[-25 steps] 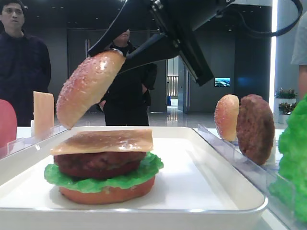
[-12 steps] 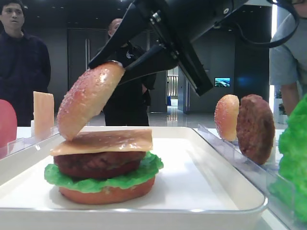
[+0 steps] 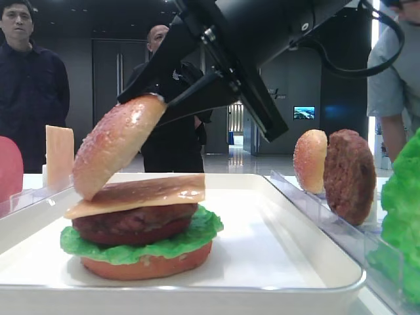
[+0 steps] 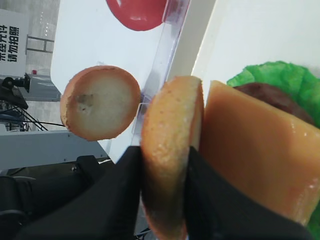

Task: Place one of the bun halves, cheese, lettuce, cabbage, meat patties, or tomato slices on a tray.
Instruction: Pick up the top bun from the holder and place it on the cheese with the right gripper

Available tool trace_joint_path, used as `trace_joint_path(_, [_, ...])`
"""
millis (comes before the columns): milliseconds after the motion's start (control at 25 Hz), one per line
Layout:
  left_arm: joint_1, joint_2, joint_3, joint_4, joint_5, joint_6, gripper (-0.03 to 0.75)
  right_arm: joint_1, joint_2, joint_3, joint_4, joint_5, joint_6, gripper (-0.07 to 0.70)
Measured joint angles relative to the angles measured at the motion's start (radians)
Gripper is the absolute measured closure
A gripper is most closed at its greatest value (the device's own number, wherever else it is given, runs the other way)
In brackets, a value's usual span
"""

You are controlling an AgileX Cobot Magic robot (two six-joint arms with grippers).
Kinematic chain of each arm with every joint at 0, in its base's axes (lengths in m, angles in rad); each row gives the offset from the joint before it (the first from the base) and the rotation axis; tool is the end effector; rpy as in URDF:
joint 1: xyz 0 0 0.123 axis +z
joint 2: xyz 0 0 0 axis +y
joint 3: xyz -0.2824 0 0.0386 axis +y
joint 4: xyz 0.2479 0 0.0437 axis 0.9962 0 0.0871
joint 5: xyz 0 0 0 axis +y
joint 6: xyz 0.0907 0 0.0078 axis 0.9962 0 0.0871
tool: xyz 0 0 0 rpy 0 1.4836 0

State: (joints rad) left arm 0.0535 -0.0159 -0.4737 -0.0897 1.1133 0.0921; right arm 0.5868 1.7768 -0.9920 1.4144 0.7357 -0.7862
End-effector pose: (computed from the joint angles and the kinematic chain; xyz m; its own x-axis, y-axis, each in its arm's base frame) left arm -0.0064 -0.0077 0.2659 -0.5075 0.0251 -0.8613 0.0424 0.9991 0.0041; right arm 0.2558 0.2427 0.1967 -0.9456 -0.1398 -0.2937 -0.3214 0.5408 0.7773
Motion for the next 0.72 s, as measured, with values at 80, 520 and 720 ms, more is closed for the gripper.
trace_joint_path(80, [0.000, 0.000, 0.000, 0.000, 0.000, 0.000, 0.198, 0.000, 0.001, 0.000, 0.009, 0.001, -0.001, 0.450])
trace_joint_path(520, [0.000, 0.000, 0.000, 0.000, 0.000, 0.000, 0.198, 0.000, 0.001, 0.000, 0.008, 0.000, -0.001, 0.386])
trace_joint_path(720, [0.000, 0.000, 0.000, 0.000, 0.000, 0.000, 0.198, 0.000, 0.001, 0.000, -0.003, 0.000, -0.001, 0.337])
